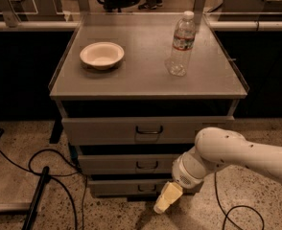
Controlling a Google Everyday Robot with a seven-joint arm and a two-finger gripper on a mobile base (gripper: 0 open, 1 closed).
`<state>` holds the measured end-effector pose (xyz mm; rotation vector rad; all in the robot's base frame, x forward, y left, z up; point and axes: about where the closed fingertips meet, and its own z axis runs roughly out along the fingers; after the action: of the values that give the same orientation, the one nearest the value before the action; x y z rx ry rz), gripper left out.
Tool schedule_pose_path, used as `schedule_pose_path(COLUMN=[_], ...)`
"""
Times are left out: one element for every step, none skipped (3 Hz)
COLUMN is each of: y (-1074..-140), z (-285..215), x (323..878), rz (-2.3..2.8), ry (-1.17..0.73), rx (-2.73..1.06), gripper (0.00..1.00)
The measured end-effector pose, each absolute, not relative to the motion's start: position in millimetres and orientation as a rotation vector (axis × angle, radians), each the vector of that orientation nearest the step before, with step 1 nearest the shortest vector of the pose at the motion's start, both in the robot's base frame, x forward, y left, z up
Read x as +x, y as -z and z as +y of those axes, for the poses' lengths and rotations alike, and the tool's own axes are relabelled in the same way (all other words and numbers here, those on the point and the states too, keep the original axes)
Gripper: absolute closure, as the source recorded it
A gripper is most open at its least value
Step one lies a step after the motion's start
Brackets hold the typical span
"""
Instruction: Open middle drawer
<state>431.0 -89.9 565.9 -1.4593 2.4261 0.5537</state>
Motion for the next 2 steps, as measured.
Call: schedule_pose_path(y=[-548.9,-496.9], z=[-81.7,-69.5], x=[450.1,497.8], rz=[2.357,2.283], ry=[-0.616,-0.582], rx=[-1.395,-1.372], gripper=[0.0,0.0])
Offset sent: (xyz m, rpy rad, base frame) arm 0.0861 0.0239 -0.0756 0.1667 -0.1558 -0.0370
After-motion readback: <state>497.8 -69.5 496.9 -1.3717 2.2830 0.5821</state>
